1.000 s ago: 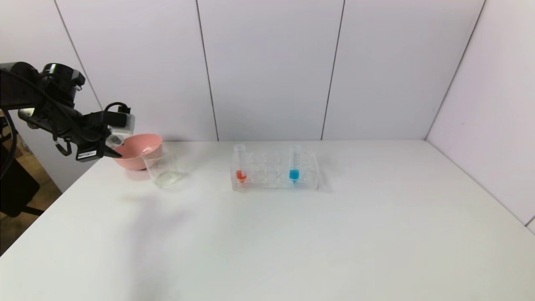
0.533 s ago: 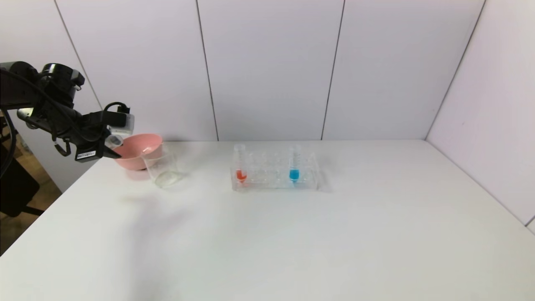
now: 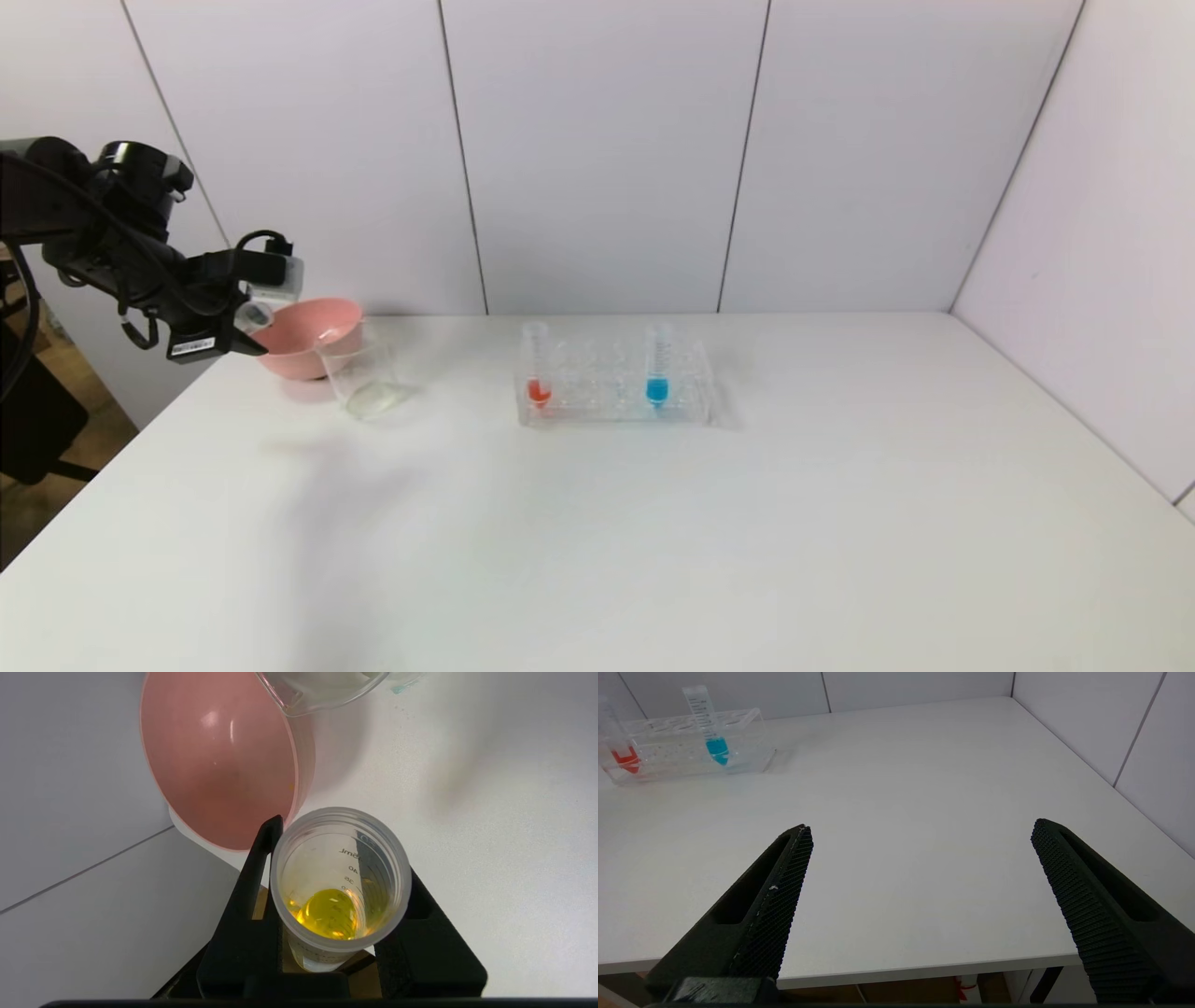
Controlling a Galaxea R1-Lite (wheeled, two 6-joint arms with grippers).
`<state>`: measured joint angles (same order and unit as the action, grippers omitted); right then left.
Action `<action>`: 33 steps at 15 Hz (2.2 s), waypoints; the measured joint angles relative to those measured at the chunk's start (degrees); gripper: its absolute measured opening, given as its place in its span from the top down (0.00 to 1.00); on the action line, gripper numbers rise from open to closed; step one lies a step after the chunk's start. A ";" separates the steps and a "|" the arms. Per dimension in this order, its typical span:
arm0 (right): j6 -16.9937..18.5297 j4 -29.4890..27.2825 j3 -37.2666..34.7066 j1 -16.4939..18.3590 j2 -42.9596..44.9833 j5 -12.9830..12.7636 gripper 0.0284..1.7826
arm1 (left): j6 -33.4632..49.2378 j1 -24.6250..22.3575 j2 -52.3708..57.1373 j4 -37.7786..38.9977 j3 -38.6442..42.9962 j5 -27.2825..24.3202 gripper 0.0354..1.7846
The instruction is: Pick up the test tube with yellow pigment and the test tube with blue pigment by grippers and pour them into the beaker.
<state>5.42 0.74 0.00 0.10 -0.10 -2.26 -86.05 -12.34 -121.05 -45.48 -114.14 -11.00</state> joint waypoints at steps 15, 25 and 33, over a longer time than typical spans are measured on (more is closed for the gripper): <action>0.00 0.00 0.00 0.00 0.00 0.00 0.04 | 1.90 5.10 -2.24 2.84 -0.20 10.73 0.71; 0.00 0.00 0.00 0.00 0.00 -0.02 0.04 | 1.90 7.02 -3.54 5.24 -0.20 16.07 0.71; 0.00 0.00 0.00 0.00 0.00 0.00 0.04 | 1.88 7.98 -3.97 6.07 -0.20 17.30 0.71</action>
<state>5.42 0.74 0.00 0.10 -0.10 -2.26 -84.18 -4.35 -125.03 -39.41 -114.34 6.30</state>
